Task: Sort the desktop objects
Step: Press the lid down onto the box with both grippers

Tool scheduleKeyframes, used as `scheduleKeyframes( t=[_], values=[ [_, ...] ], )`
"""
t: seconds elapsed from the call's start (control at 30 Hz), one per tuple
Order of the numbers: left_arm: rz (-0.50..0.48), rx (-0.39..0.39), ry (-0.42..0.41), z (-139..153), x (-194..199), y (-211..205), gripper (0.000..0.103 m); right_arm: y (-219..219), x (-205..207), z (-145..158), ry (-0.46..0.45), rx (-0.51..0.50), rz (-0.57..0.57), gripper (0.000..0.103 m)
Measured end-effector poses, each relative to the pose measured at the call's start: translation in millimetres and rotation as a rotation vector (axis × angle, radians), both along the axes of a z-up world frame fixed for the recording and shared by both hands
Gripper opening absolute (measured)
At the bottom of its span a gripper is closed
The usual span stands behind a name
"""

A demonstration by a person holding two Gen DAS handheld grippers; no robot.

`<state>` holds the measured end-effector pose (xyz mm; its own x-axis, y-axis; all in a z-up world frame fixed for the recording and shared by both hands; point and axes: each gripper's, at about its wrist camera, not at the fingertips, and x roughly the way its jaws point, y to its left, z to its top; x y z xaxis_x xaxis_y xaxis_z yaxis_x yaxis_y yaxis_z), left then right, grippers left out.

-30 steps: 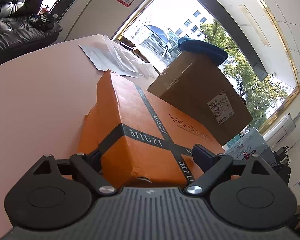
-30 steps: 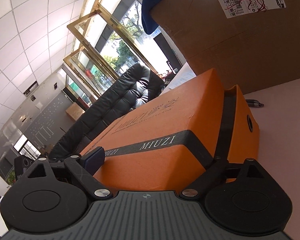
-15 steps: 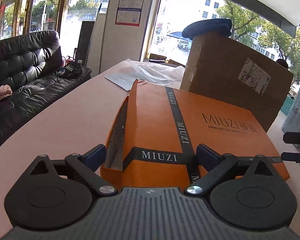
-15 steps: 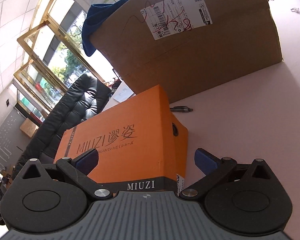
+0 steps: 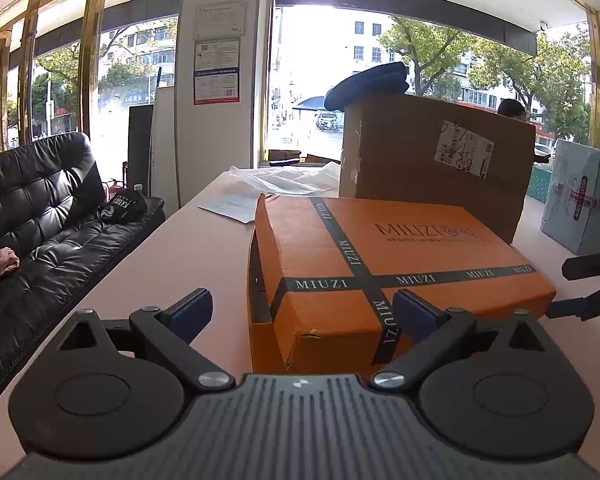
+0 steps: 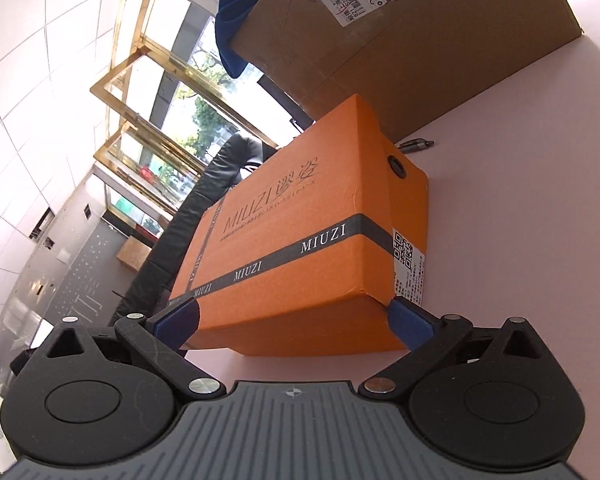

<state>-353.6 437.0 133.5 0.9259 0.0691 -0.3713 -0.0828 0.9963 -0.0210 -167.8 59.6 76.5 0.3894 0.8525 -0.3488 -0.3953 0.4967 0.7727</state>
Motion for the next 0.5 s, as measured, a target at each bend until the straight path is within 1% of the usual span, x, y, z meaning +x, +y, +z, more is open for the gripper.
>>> scheduleKeyframes(
  t=[0.1,0.13,0.17,0.23,0.27,0.37,0.43,0.5],
  values=[
    [-0.101,0.037,0.014,-10,-5,-6,0.097,6,0,1,-0.011,-0.029,0.003,0.101],
    [-0.128,0.066,0.02,-14,-6,-10,0.097,9,1,0,-0.014,-0.038,-0.002,0.101],
    [-0.127,0.121,0.021,-18,-5,-16,0.097,12,1,-1,-0.007,-0.053,0.003,0.101],
    [-0.086,0.25,0.012,-27,-4,-30,0.097,19,2,-6,0.04,-0.115,-0.023,0.101],
    [-0.069,0.296,0.008,-30,-2,-35,0.097,20,3,-10,0.062,-0.113,-0.034,0.101],
    [-0.027,0.368,-0.003,-37,6,-45,0.097,19,5,-16,0.088,-0.044,-0.052,0.1],
    [-0.001,0.41,-0.007,-41,11,-49,0.097,22,5,-13,0.069,-0.035,-0.062,0.093],
    [0.024,0.433,-0.009,-43,16,-51,0.097,27,2,-8,0.046,-0.054,-0.064,0.091]
  ],
)
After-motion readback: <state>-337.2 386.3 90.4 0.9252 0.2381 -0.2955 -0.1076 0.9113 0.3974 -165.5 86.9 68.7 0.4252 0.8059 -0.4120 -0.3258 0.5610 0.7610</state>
